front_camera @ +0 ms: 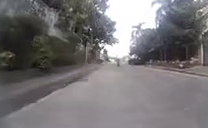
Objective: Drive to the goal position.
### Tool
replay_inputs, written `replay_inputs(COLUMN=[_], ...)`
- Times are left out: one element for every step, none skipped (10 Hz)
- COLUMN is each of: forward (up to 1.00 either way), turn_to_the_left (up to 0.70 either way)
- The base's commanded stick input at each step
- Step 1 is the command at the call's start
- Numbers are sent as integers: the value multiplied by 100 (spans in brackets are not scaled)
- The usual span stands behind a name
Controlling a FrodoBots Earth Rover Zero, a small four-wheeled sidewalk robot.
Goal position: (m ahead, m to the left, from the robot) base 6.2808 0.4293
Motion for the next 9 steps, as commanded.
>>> replay_inputs(forward=[100, 100, 100, 100, 100, 100, 100, 100, 100], turn_to_the_left=[1, 1, 1, 1, 1, 1, 1, 1, 1])
